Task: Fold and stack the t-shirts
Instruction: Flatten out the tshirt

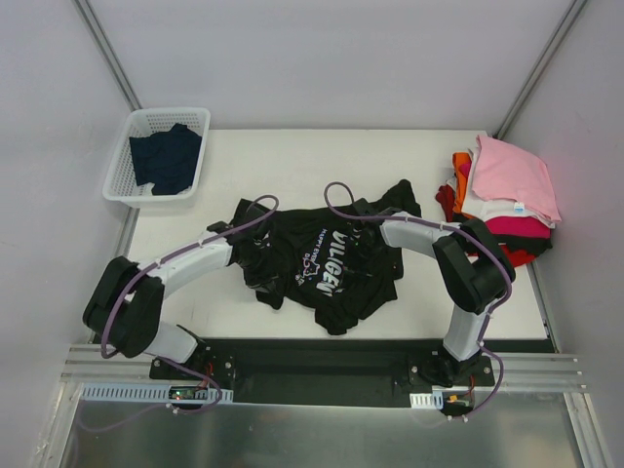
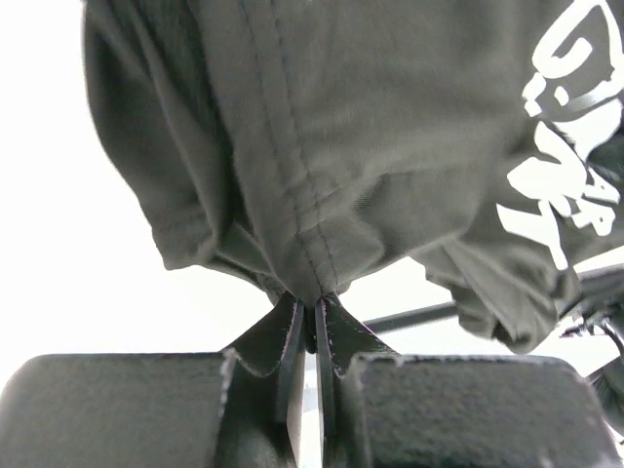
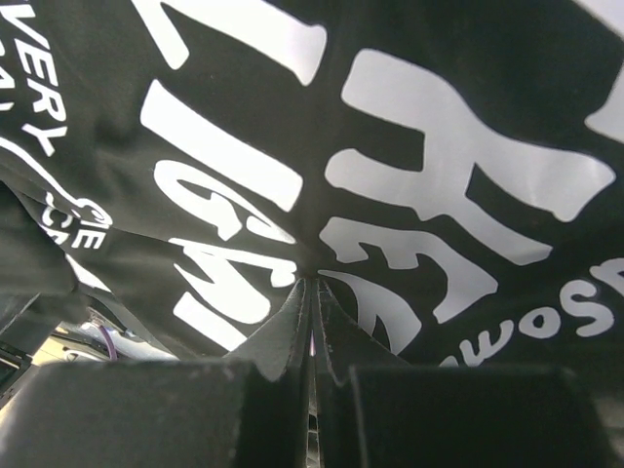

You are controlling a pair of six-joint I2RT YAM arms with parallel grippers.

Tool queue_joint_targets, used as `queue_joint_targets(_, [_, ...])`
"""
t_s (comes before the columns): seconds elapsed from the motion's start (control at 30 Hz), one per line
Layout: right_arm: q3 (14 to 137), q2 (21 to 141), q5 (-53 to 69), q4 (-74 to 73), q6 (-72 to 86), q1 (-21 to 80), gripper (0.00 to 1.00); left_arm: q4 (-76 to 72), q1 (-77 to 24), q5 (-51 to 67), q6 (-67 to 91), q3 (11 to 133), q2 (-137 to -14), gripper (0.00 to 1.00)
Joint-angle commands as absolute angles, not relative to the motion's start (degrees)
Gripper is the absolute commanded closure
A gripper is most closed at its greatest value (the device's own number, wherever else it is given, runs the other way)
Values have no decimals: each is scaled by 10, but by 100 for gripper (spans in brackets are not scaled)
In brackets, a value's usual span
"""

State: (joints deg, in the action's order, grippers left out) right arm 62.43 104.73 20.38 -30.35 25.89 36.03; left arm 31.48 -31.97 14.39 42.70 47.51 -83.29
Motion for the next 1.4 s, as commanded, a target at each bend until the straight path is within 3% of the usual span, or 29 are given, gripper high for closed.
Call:
queue_joint_targets(0.0, [636,1049,199,-322,254,362,99,387,-326,156,425,490,-756,96])
queue_joint_targets(0.3, [650,1059,202,-319,257,364,99,526,-326,163,443,512,-641,92])
queue_joint_targets(0.63, [652,1042,192,-343,247,367,99,622,-326,200,526,451,-512,86])
queue_joint_targets(0.77, [651,1033,188,-355,241,367,99,667,-325,194,541,421,-488,62])
queue_joint_targets(0.8, [652,1029,188,-358,240,367,99,672,-325,192,542,416,-489,50])
queue_joint_targets(1.03, [676,1013,169,-404,216,367,99,660,-326,158,549,415,-501,11])
queue_joint_targets(1.37, [754,1023,163,-456,177,306,95,542,-325,93,517,527,-648,11])
